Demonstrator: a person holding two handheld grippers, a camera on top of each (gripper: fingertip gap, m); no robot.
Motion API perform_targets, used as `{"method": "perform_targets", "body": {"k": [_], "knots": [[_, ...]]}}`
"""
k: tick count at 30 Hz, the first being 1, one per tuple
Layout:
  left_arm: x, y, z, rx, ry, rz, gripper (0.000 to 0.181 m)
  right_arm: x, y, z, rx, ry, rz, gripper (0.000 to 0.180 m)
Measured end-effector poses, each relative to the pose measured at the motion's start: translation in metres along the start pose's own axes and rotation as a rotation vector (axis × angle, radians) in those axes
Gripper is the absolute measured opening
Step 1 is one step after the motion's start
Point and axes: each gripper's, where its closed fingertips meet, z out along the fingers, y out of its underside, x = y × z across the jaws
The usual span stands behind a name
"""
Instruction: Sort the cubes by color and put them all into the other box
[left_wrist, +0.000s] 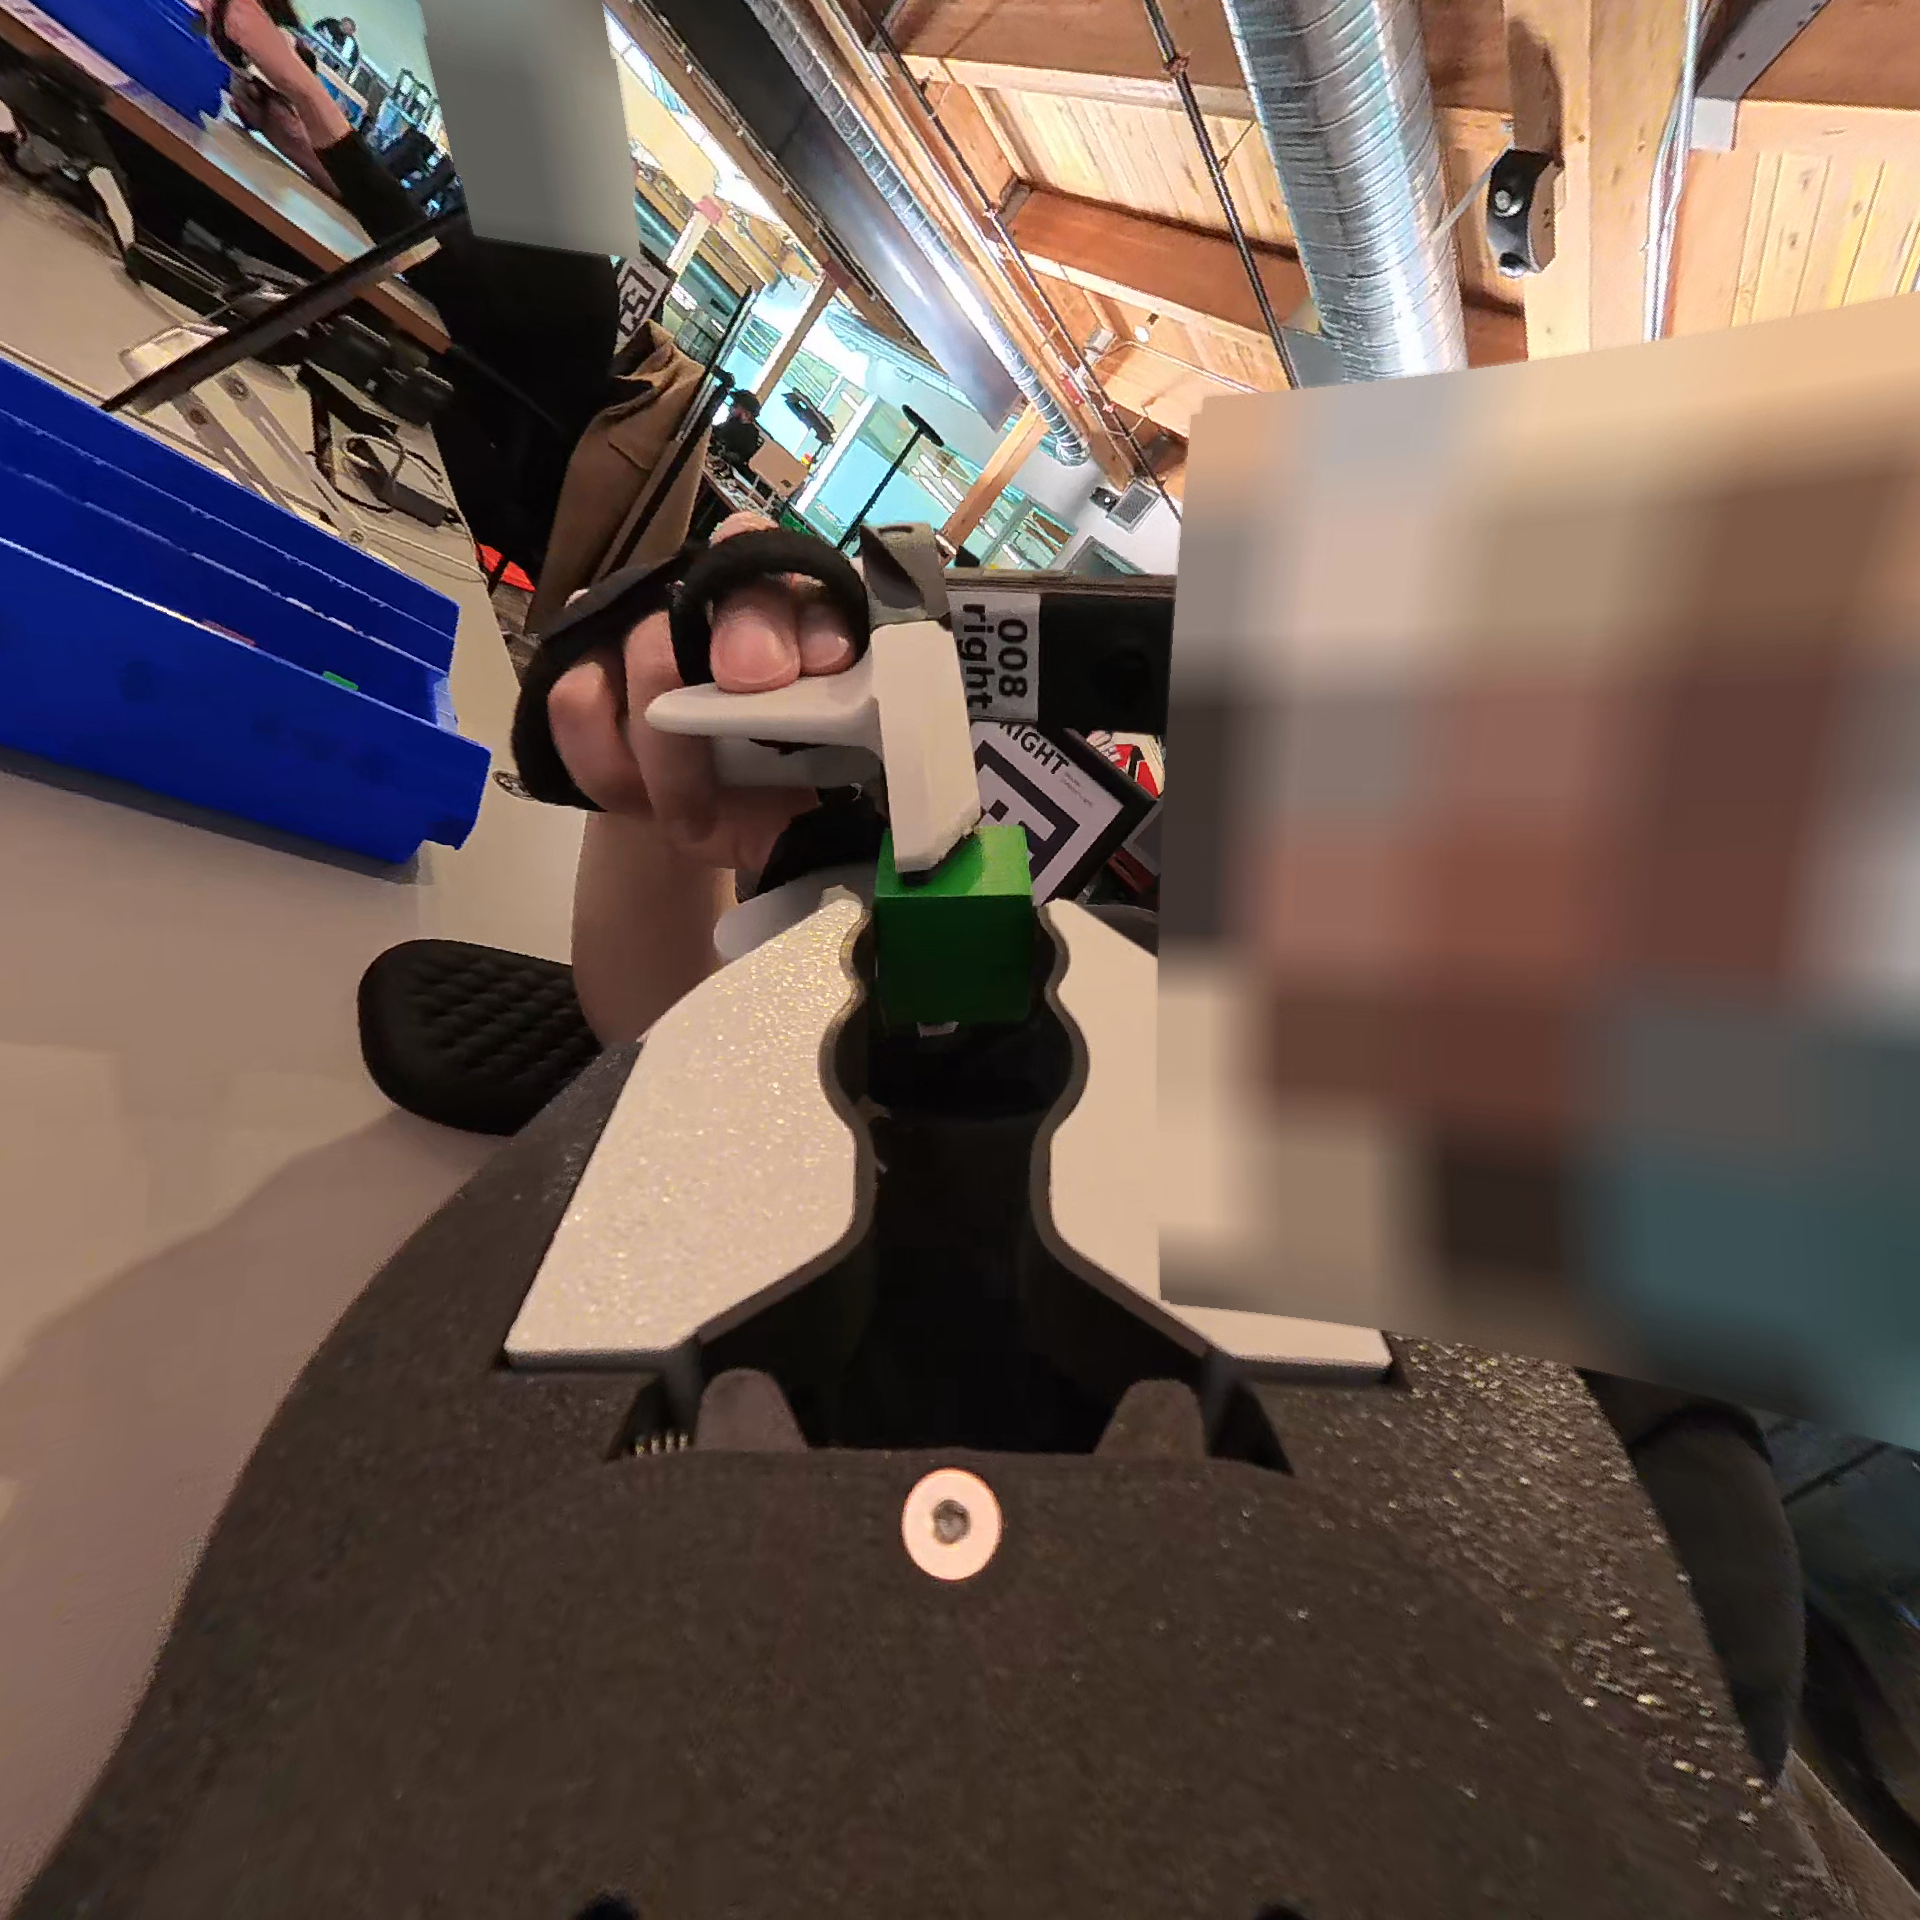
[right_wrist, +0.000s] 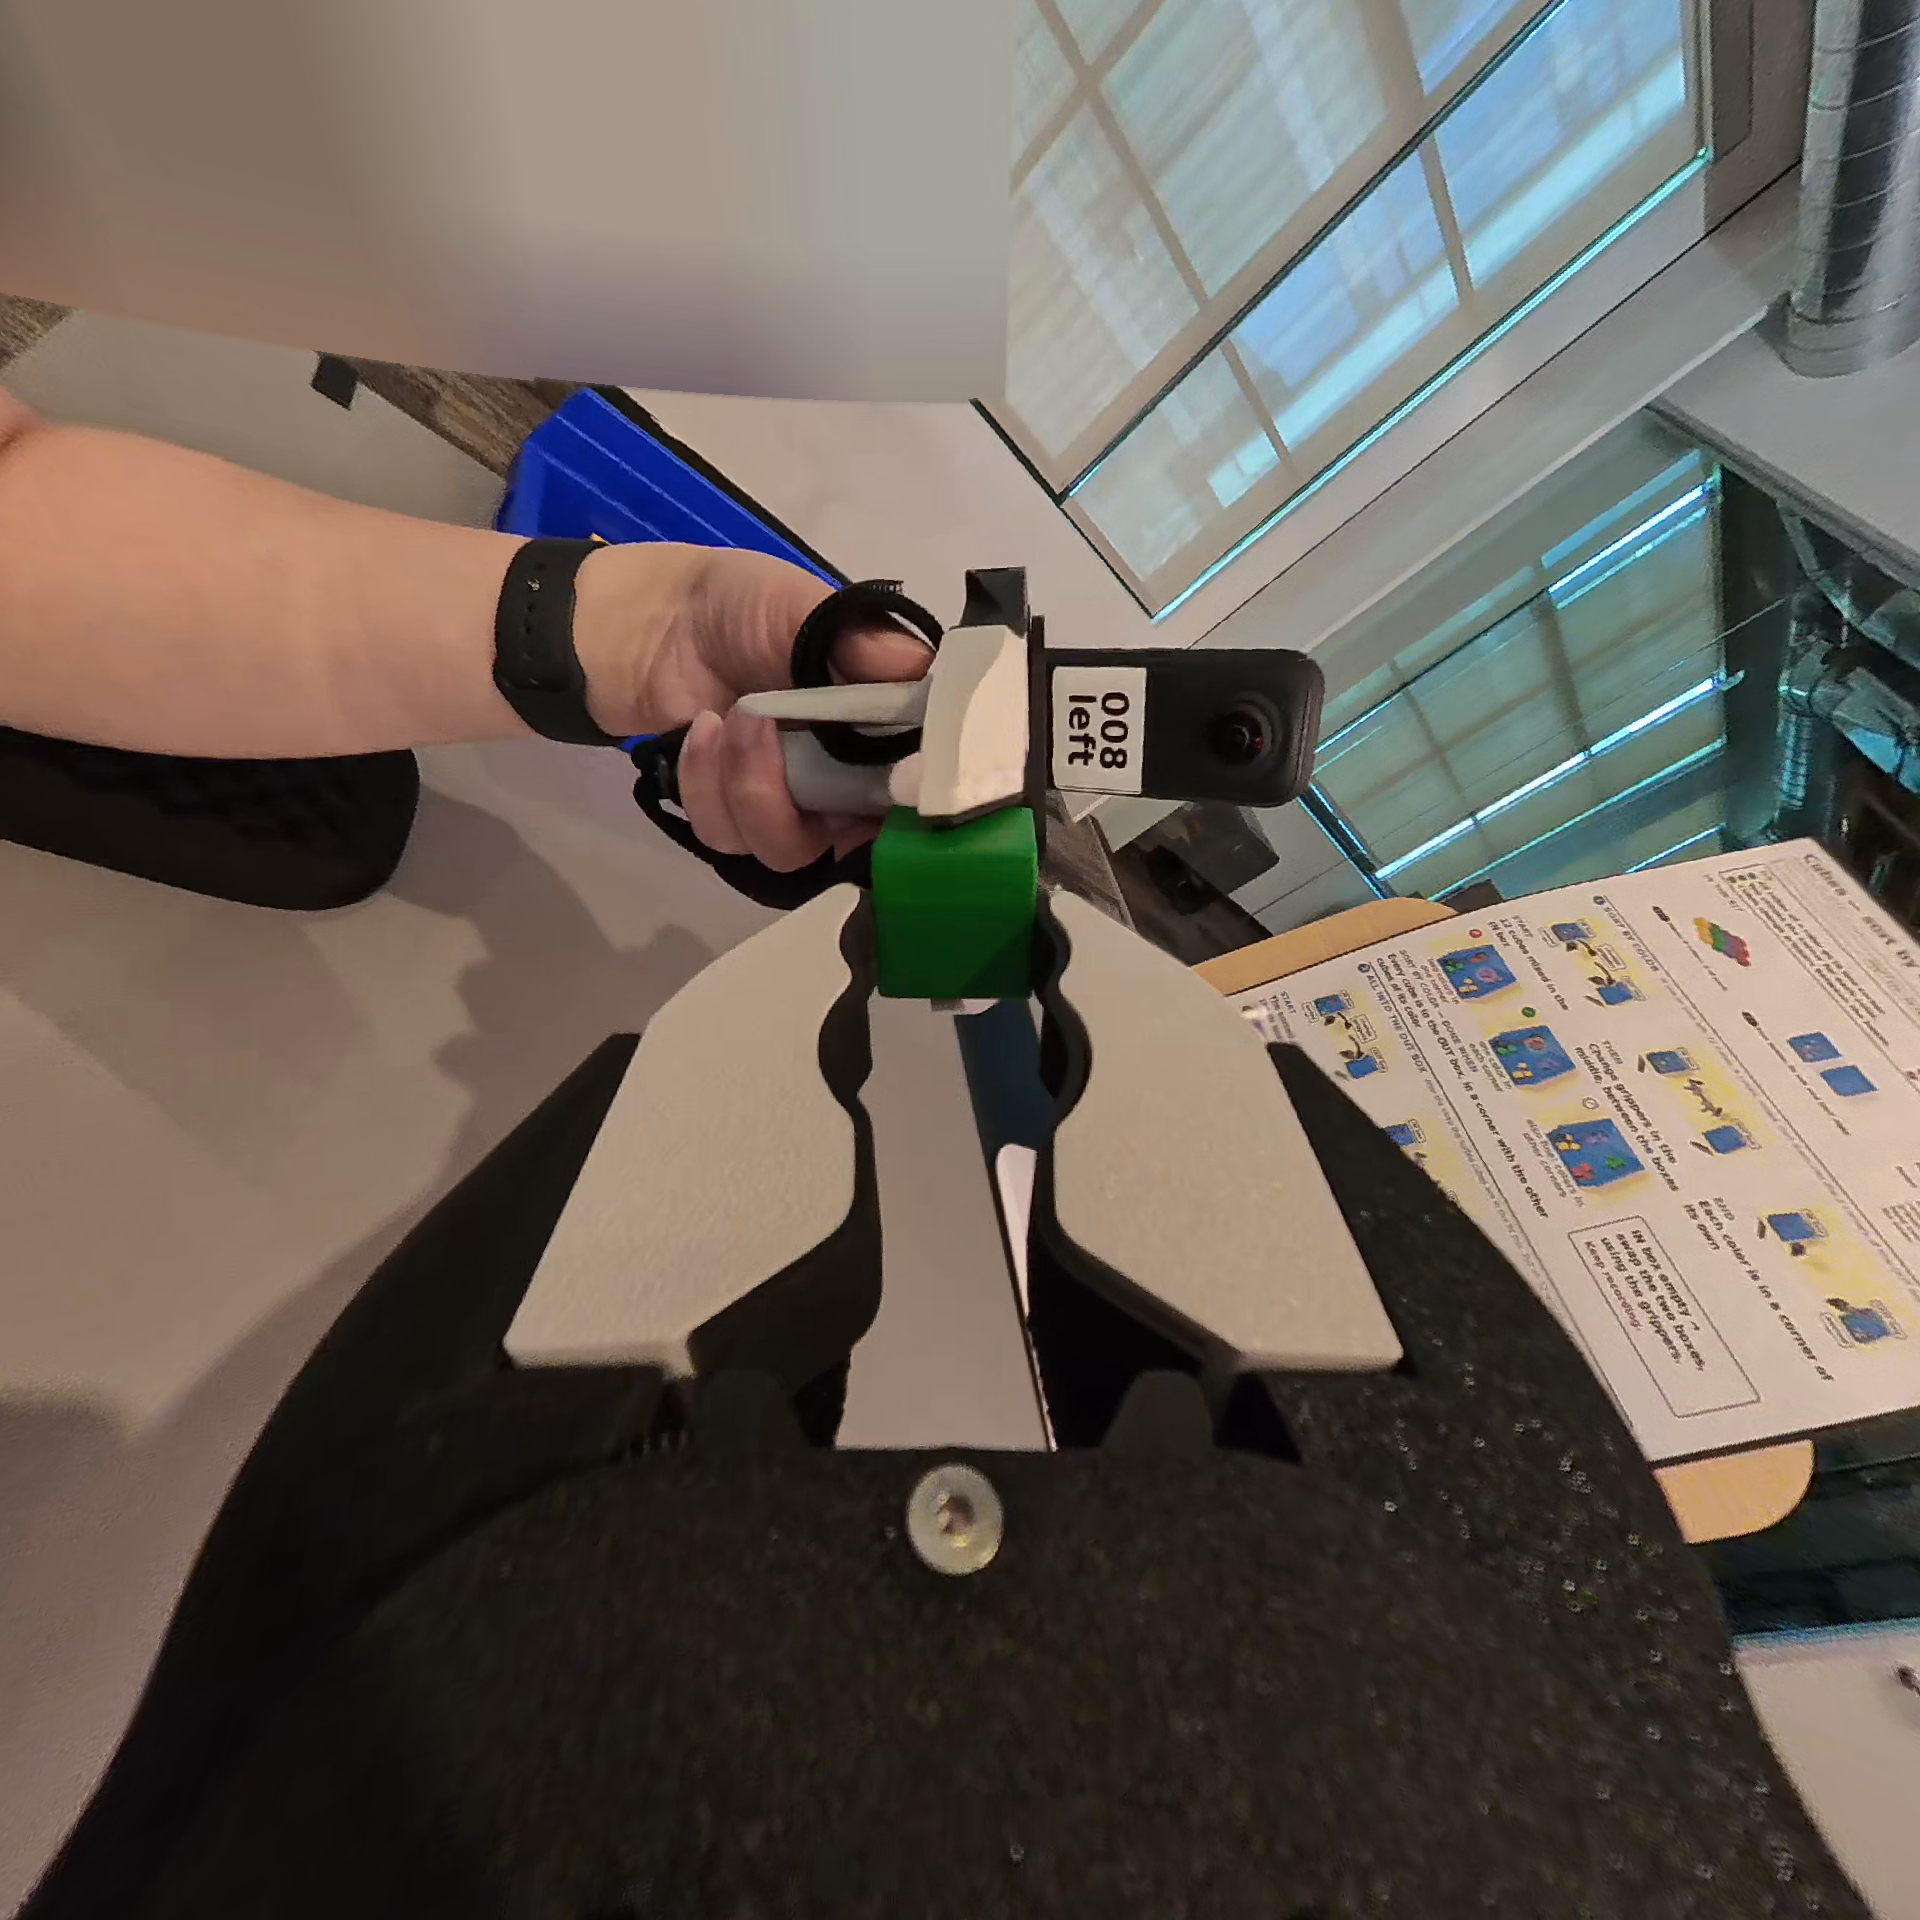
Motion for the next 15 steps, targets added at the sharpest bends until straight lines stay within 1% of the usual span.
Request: {"method": "perform_targets", "body": {"k": [4,6,8,11,12,14,15], "knots": [[0.009,0.003,-0.009,-0.015,0.038,0.013,0.026,-0.001,-0.007,-0.011,0.023,-0.033,0.003,0.028],[0.024,0.008,-0.017,-0.038,0.110,0.034,0.023,0.005,-0.011,-0.026,0.018,-0.026,0.005,0.028],[0.041,0.018,-0.024,-0.088,0.196,0.075,0.021,0.019,-0.006,-0.051,-0.040,0.016,0.002,0.028],[0.063,0.029,-0.032,-0.135,0.309,0.134,0.021,0.050,0.025,-0.111,-0.230,0.142,0.053,0.028],[0.070,0.030,-0.034,-0.132,0.346,0.153,0.021,0.062,0.042,-0.138,-0.303,0.213,0.093,0.028],[0.083,0.030,-0.040,-0.119,0.433,0.179,0.018,0.076,0.083,-0.195,-0.461,0.323,0.242,0.028],[0.087,0.030,-0.042,-0.114,0.465,0.186,0.017,0.082,0.107,-0.226,-0.539,0.408,0.312,0.028]]}}
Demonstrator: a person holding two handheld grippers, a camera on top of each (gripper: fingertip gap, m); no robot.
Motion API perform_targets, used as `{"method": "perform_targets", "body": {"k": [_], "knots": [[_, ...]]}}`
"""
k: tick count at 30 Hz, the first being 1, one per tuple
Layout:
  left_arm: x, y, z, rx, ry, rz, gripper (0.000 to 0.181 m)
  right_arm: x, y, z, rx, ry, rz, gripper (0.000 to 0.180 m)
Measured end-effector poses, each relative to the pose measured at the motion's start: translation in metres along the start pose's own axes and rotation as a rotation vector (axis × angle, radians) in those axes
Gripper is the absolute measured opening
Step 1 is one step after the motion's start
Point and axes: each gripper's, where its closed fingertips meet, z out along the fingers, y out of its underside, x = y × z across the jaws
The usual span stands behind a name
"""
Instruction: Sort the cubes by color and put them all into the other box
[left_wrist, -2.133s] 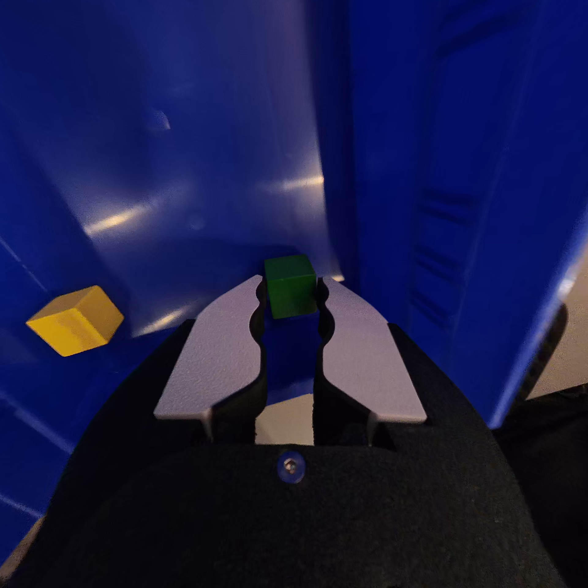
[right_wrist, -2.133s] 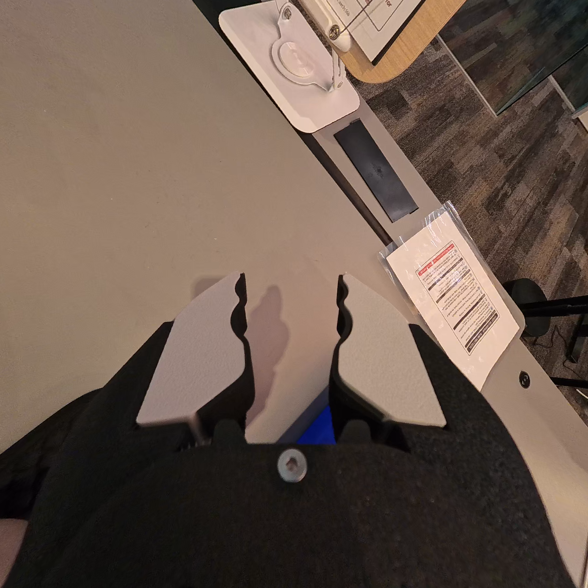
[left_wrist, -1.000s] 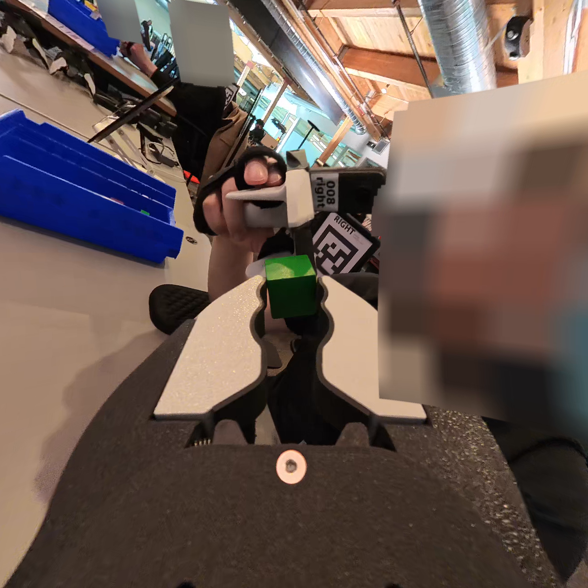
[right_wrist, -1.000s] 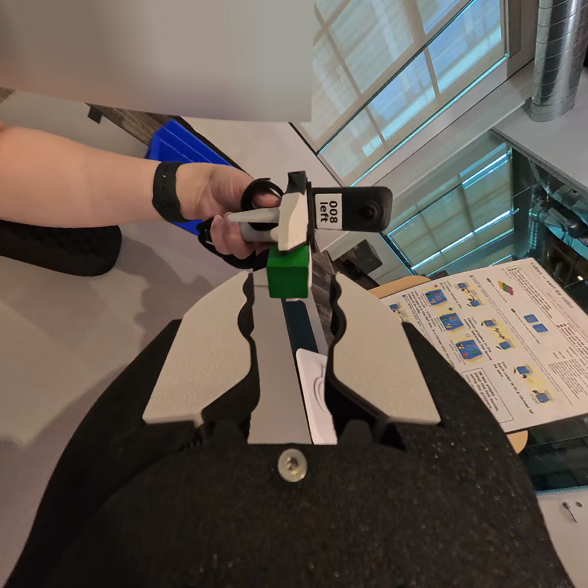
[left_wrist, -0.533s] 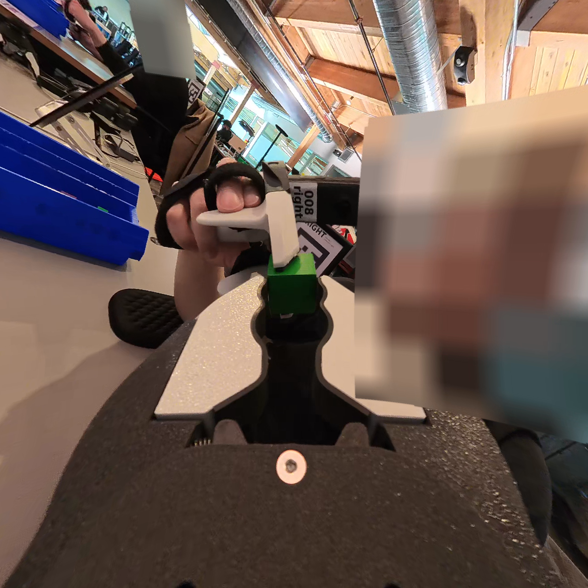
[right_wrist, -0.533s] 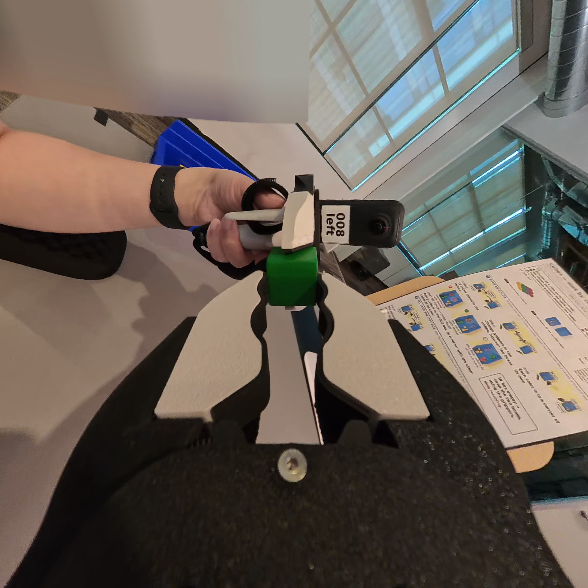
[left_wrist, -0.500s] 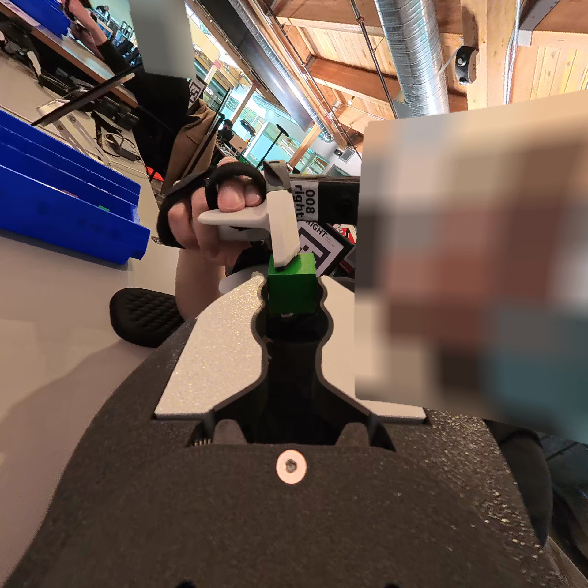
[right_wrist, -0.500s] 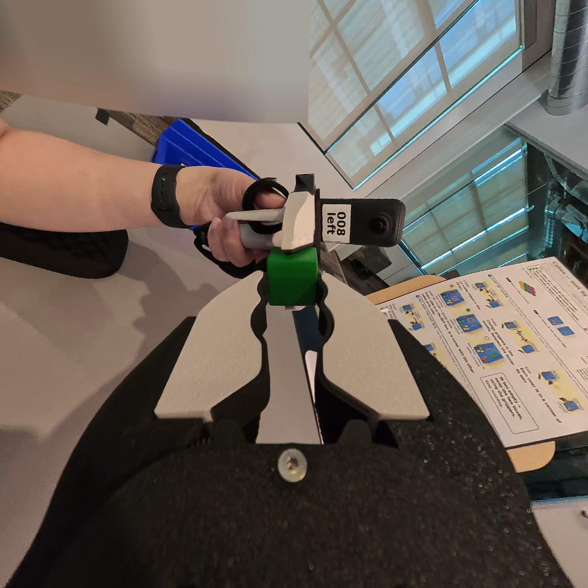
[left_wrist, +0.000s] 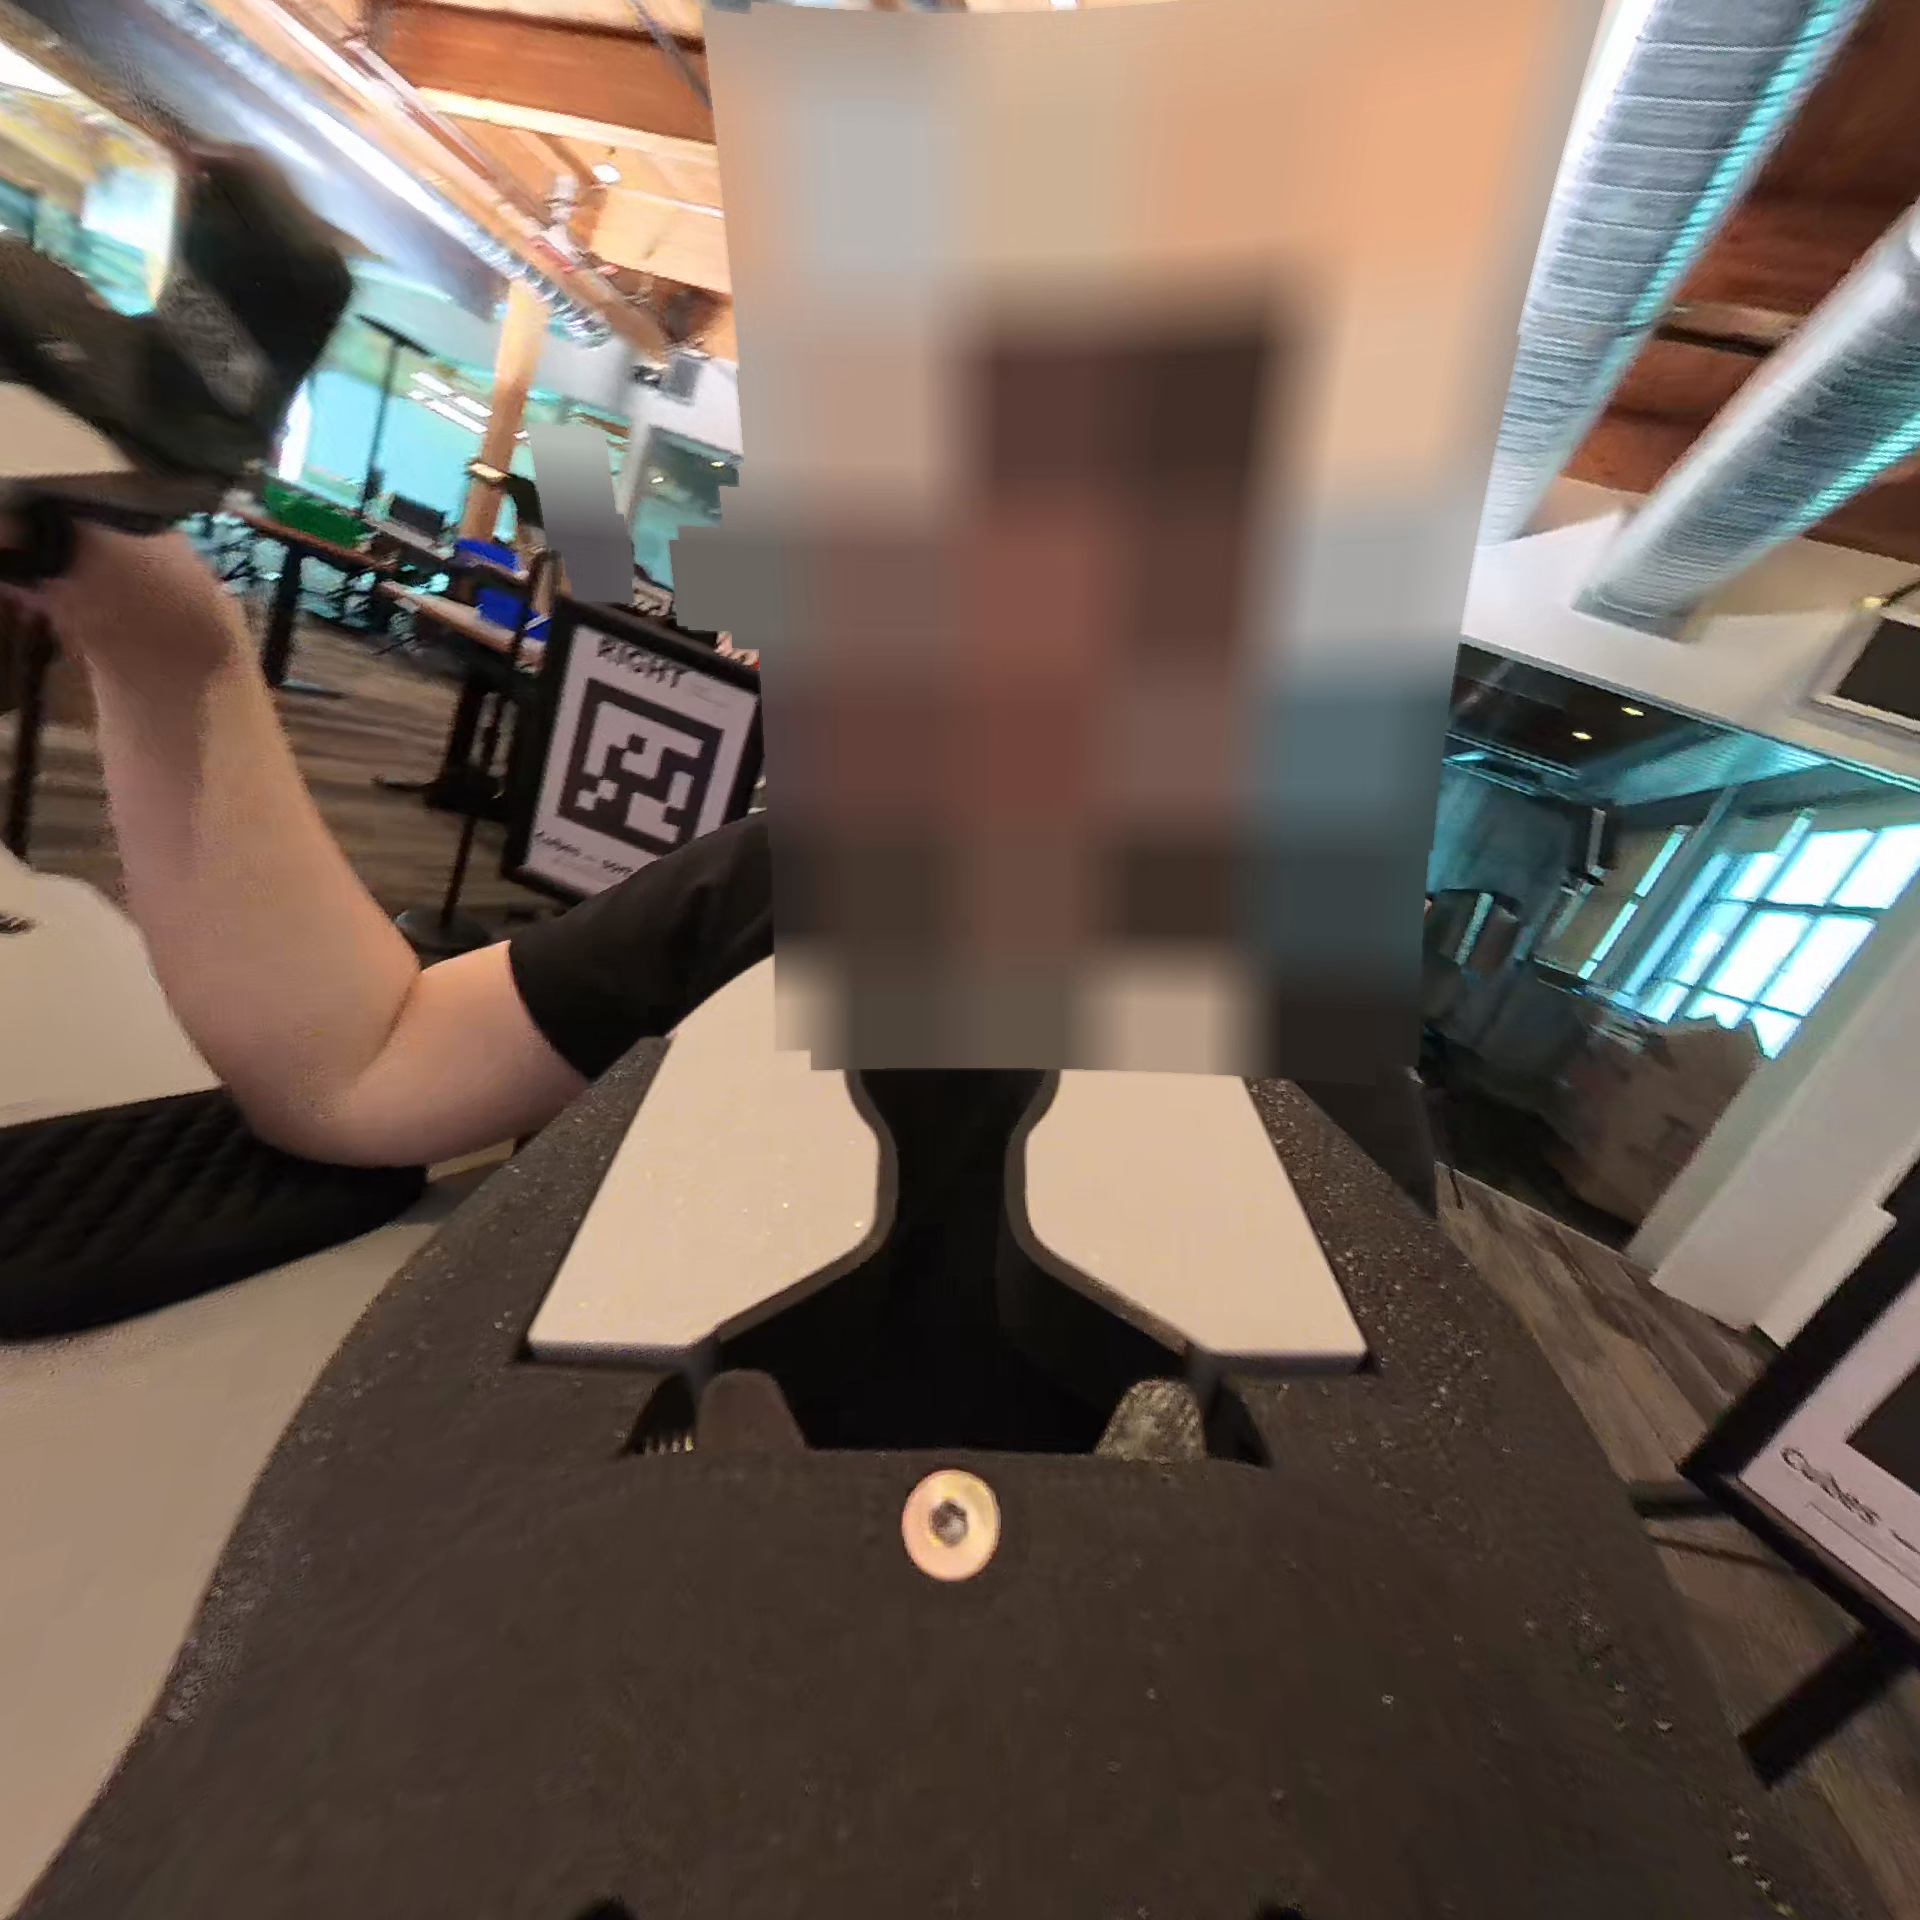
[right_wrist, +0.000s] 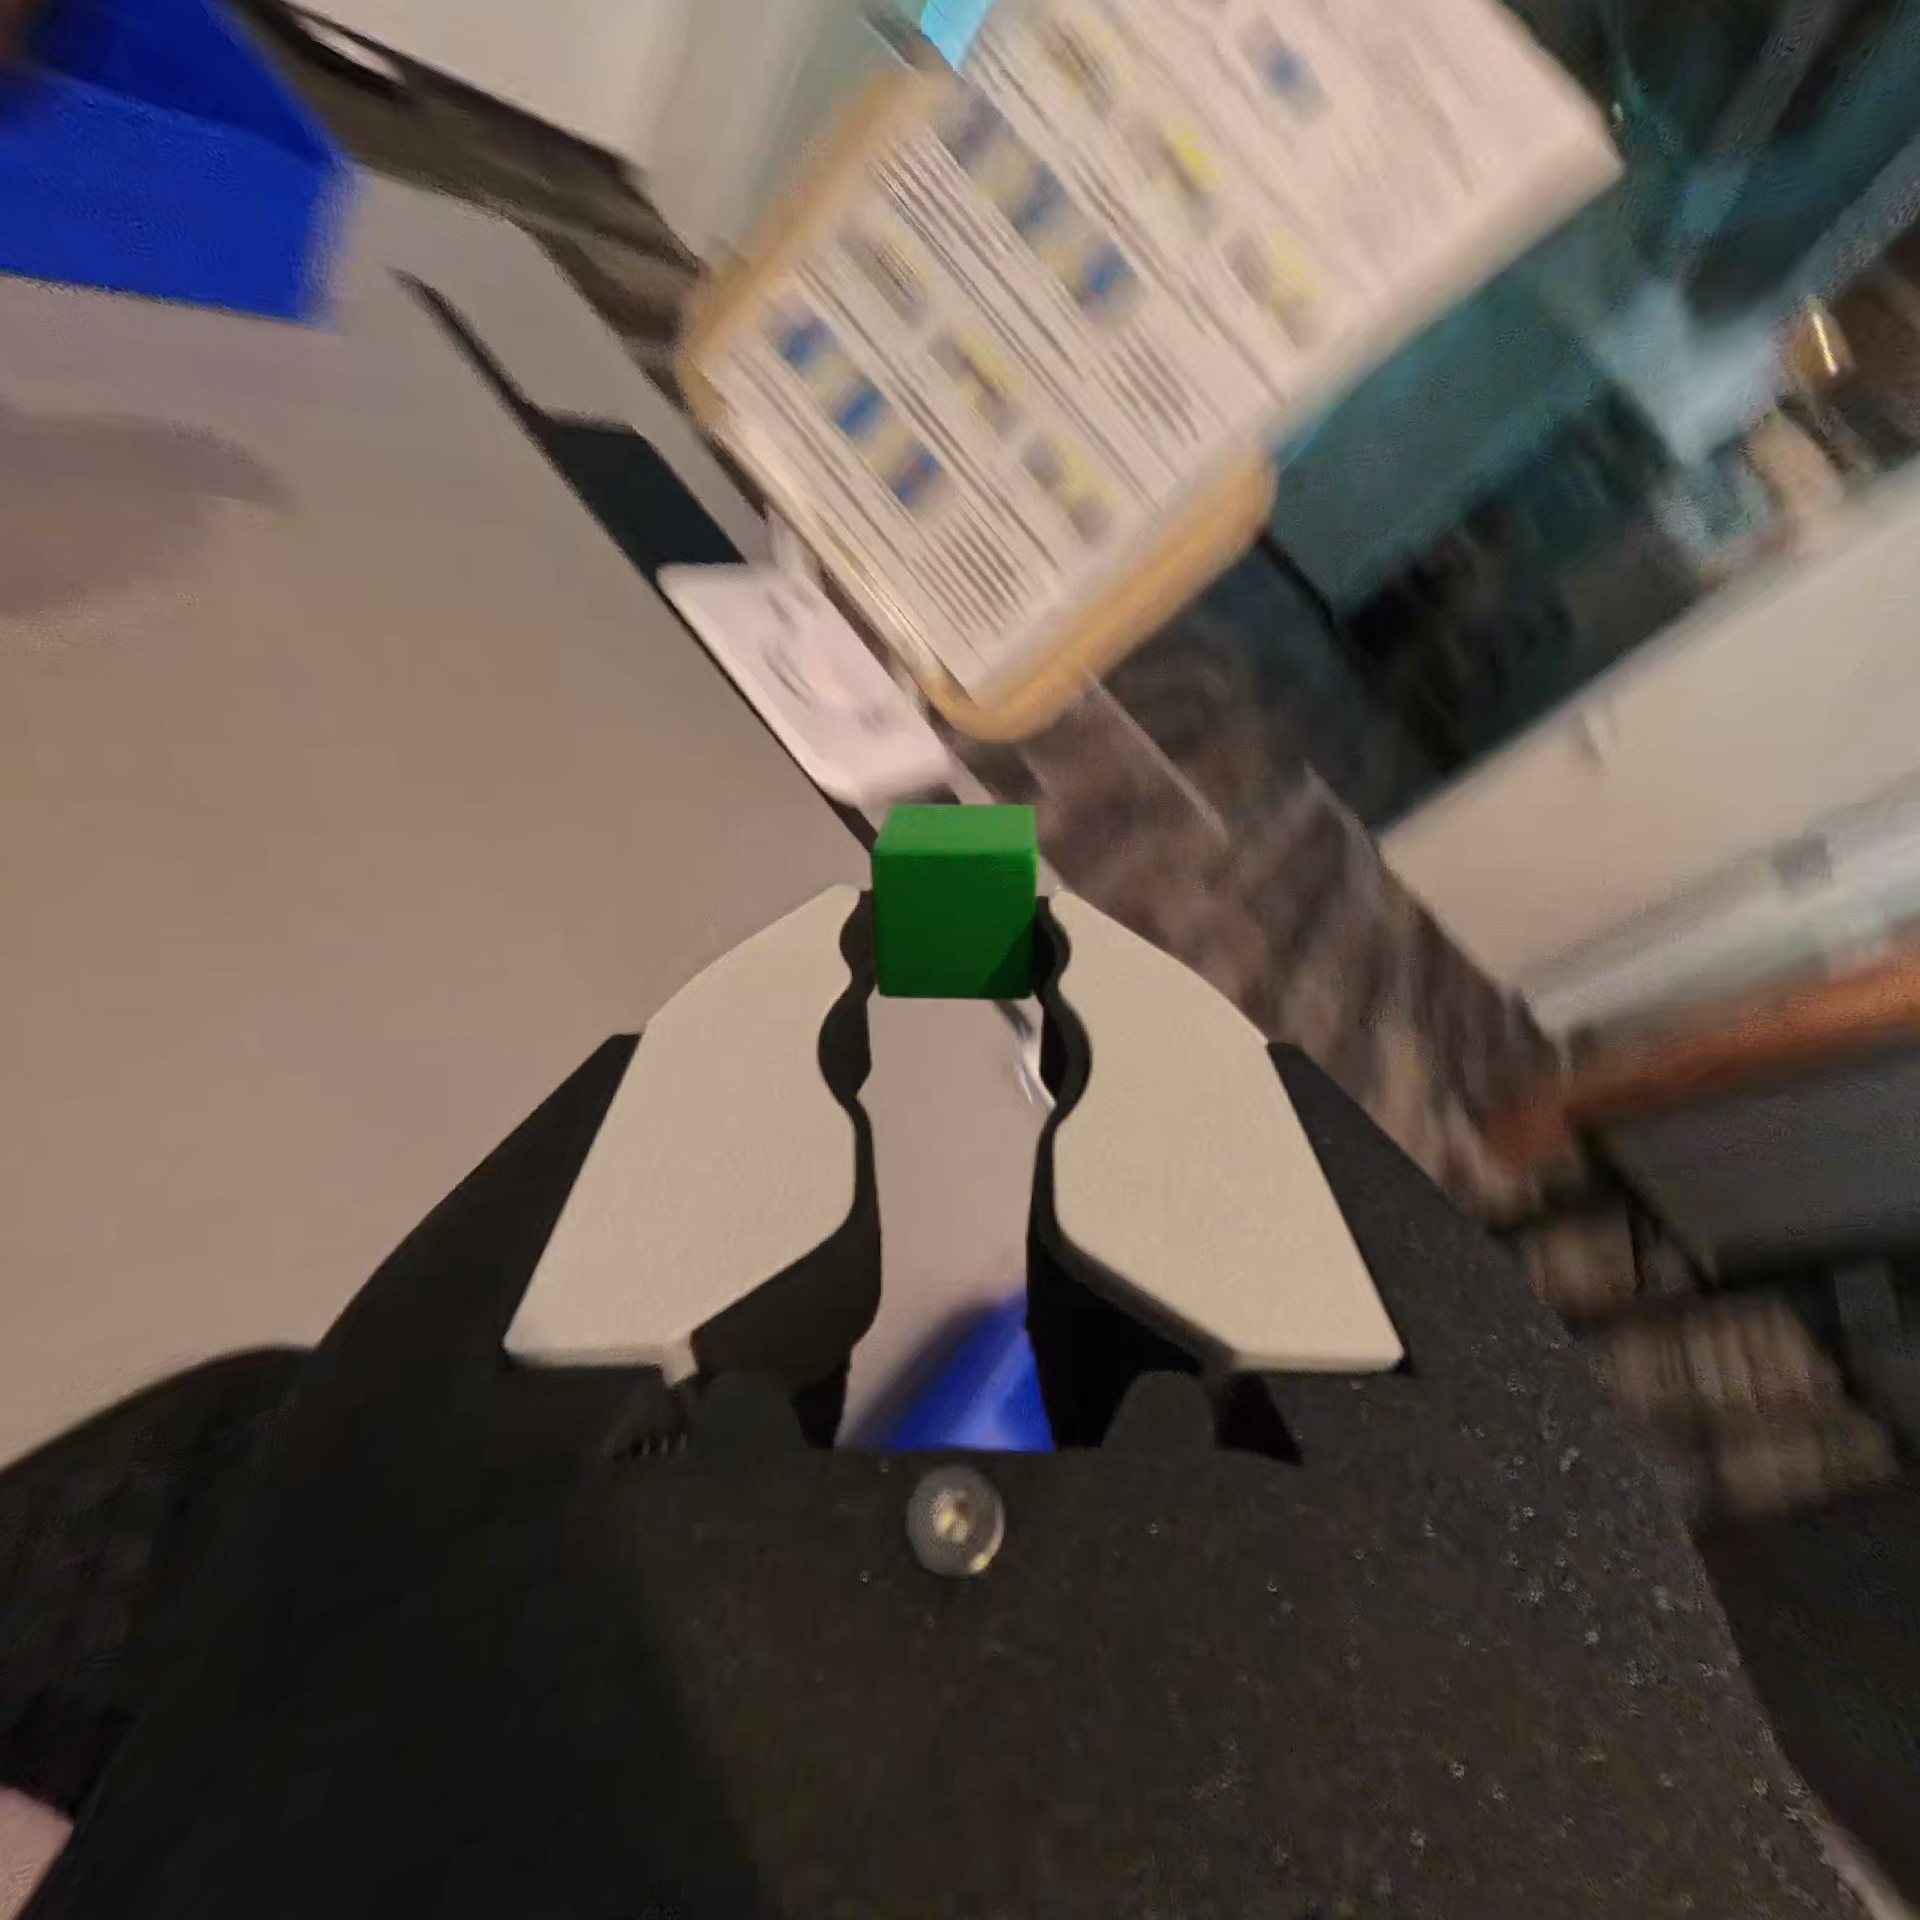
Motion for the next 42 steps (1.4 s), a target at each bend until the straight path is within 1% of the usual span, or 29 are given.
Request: {"method": "perform_targets", "body": {"k": [2,4,5,7,9,11,13,17,19,21,22,23,25,27,30,33,35,38,40,42], "knots": [[0.000,0.000,-0.001,0.004,0.004,0.005,0.016,0.037,0.069,-0.021,-0.204,0.129,0.180,0.028],[-0.005,0.001,-0.002,0.003,-0.016,-0.004,0.015,0.058,0.137,-0.044,-0.397,0.234,0.320,0.028],[-0.007,0.001,-0.003,0.003,-0.023,-0.012,0.015,0.063,0.164,-0.054,-0.461,0.263,0.379,0.028],[-0.011,0.003,-0.003,-0.001,-0.038,-0.026,0.014,0.067,0.201,-0.067,-0.498,0.281,0.483,0.028],[-0.017,0.006,-0.004,-0.012,-0.061,-0.040,0.014,0.068,0.229,-0.077,-0.531,0.303,0.557,0.028],[-0.020,0.007,-0.003,-0.018,-0.064,-0.048,0.014,0.066,0.254,-0.086,-0.603,0.317,0.611,0.028],[-0.022,0.008,-0.003,-0.024,-0.065,-0.054,0.014,0.056,0.274,-0.088,-0.665,0.278,0.667,0.029],[-0.024,0.012,0.000,-0.047,-0.085,-0.057,0.014,0.037,0.305,-0.076,-0.742,0.173,0.756,0.029],[-0.021,0.013,0.002,-0.060,-0.088,-0.047,0.013,0.033,0.319,-0.070,-0.774,0.153,0.805,0.029],[-0.017,0.015,0.003,-0.074,-0.084,-0.030,0.013,0.035,0.328,-0.064,-0.763,0.158,0.847,0.031],[-0.014,0.015,0.003,-0.079,-0.085,-0.021,0.013,0.038,0.330,-0.061,-0.746,0.175,0.867,0.042],[-0.012,0.015,0.002,-0.081,-0.084,-0.011,0.013,0.039,0.330,-0.060,-0.733,0.179,0.886,0.048],[-0.008,0.015,0.000,-0.077,-0.087,0.003,0.013,0.042,0.326,-0.059,-0.710,0.184,0.894,0.047],[-0.007,0.013,-0.004,-0.061,-0.103,0.009,0.014,0.051,0.314,-0.058,-0.680,0.213,0.855,0.047],[-0.004,0.010,-0.010,-0.043,-0.140,0.020,0.013,0.062,0.282,-0.048,-0.610,0.220,0.750,0.049],[0.001,0.006,-0.017,-0.032,-0.251,0.061,0.013,0.071,0.238,-0.031,-0.517,0.215,0.616,0.054],[-0.001,0.001,-0.026,-0.020,-0.414,0.079,0.010,0.073,0.205,-0.016,-0.442,0.194,0.531,0.054],[-0.007,-0.003,-0.053,0.010,-0.752,0.058,0.010,0.068,0.158,0.011,-0.337,0.140,0.418,0.054],[0.000,0.001,-0.073,0.010,-0.927,0.015,0.010,0.061,0.133,0.028,-0.283,0.097,0.360,0.054],[0.011,0.011,-0.100,-0.002,-1.134,-0.048,0.012,0.053,0.116,0.043,-0.249,0.054,0.317,0.054]]}}
